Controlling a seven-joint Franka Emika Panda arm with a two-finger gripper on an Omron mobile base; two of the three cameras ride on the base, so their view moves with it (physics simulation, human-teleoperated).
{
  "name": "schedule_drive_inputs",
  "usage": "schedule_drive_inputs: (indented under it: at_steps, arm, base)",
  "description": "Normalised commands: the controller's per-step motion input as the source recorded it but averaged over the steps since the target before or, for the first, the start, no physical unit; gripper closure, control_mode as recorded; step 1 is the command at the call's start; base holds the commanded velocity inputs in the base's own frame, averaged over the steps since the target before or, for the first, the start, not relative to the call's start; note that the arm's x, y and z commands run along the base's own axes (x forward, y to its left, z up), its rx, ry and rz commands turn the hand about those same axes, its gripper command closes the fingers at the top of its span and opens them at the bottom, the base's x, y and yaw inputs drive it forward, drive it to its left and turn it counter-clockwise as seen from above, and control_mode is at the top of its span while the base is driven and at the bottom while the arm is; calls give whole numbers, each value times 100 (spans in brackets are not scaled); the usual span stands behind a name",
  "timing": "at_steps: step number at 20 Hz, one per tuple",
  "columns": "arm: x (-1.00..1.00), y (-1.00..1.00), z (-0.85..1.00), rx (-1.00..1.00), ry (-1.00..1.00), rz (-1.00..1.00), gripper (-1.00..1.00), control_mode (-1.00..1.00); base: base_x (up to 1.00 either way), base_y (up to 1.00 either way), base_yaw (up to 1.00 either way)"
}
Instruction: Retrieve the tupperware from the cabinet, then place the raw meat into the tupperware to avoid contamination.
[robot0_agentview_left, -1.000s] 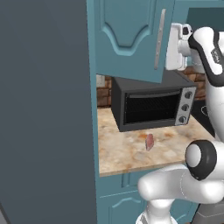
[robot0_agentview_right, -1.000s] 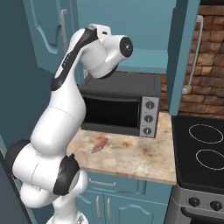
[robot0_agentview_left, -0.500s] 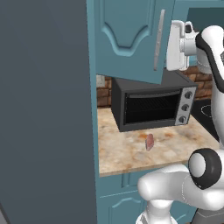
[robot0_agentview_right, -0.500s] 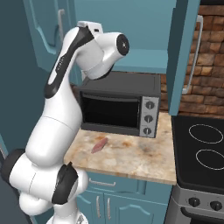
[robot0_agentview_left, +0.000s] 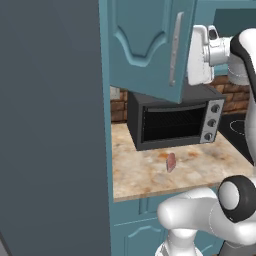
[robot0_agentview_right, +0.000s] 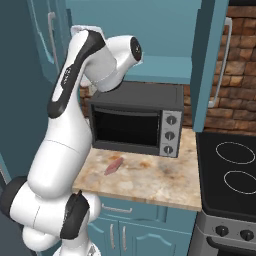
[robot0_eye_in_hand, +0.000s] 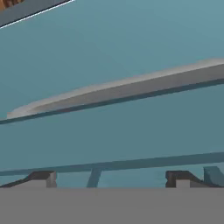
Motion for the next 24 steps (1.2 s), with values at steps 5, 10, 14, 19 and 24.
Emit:
schedule_drive_inputs:
  at_steps: [5, 10, 14, 19, 24]
  arm:
    - [-41, 63, -13, 0, 1, 25, -100, -100]
    - [-34, 73, -20, 0, 0, 21, -100, -100]
    - [-19, 80, -7, 1, -4, 16, -100, -100]
    - [-5, 77, 0, 2, -11, 9, -100, -100]
    - [-2, 64, 0, 0, -13, 1, -100, -100]
  base:
    - [0, 0, 0]
    - [0, 0, 0]
    - [0, 0, 0]
    - [0, 0, 0]
    - [0, 0, 0]
